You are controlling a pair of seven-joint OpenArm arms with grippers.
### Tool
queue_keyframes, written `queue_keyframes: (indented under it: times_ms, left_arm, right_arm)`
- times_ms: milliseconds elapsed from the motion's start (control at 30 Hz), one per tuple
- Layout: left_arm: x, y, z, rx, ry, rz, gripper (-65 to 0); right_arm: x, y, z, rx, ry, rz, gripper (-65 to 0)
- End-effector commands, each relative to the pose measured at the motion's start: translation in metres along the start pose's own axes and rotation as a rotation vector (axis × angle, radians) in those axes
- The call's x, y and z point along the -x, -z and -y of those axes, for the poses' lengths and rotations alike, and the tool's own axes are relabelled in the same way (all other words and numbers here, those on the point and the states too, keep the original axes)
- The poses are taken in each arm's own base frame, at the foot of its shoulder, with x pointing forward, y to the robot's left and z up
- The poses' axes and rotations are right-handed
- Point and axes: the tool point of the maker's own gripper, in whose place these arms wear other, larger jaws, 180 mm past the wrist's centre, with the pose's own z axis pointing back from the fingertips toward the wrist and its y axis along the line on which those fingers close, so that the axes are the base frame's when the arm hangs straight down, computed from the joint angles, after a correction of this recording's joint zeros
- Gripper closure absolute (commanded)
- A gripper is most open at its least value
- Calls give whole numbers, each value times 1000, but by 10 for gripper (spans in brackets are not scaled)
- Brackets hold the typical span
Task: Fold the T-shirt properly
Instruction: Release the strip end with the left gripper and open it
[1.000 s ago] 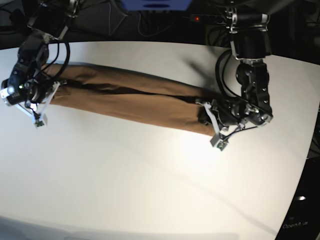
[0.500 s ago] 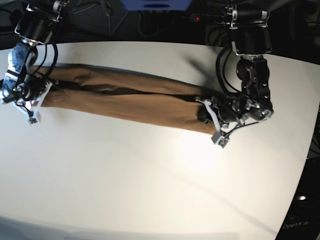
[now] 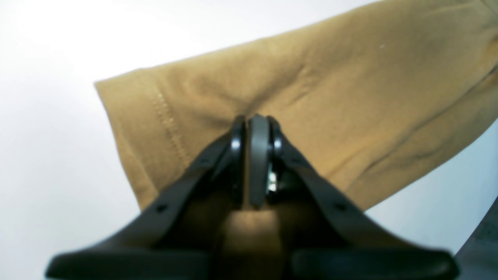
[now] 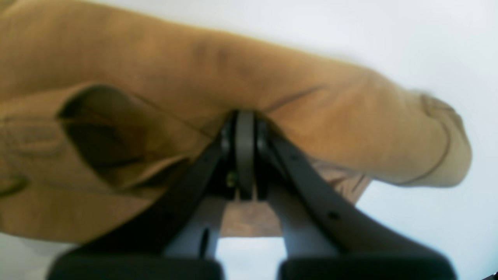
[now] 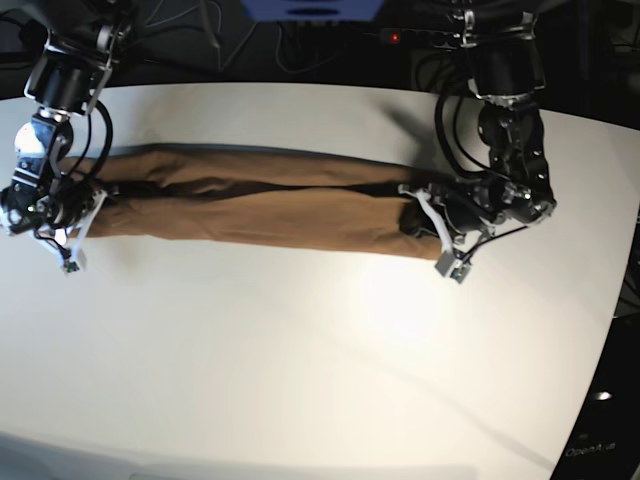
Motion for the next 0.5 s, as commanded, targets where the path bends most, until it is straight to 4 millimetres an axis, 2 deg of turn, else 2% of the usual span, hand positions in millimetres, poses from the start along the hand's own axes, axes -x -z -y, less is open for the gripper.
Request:
queue_keyframes:
  times_ms: [0, 67, 167, 233, 400, 467]
  left_arm:
    - [65, -4, -15, -92, 18, -296, -26]
    - [59, -3, -14, -91, 21, -283, -28]
    - [40, -9, -10, -109, 53, -246, -29]
    - [25, -20, -11, -141, 87, -228, -28]
    - [-26, -54, 3, -190, 169, -114, -27]
    - [-39, -65, 7, -200, 190, -82, -27]
  right_arm:
    - [-6, 1, -6, -23, -14, 17, -7]
    - [-7, 2, -9, -28, -24, 16, -7]
    - [-7, 2, -9, -28, -24, 16, -7]
    - [-9, 1, -9, -27, -25, 20, -7]
    - [-10, 1, -10, -29, -30, 20, -7]
    - [-11, 2, -11, -30, -30, 22, -7]
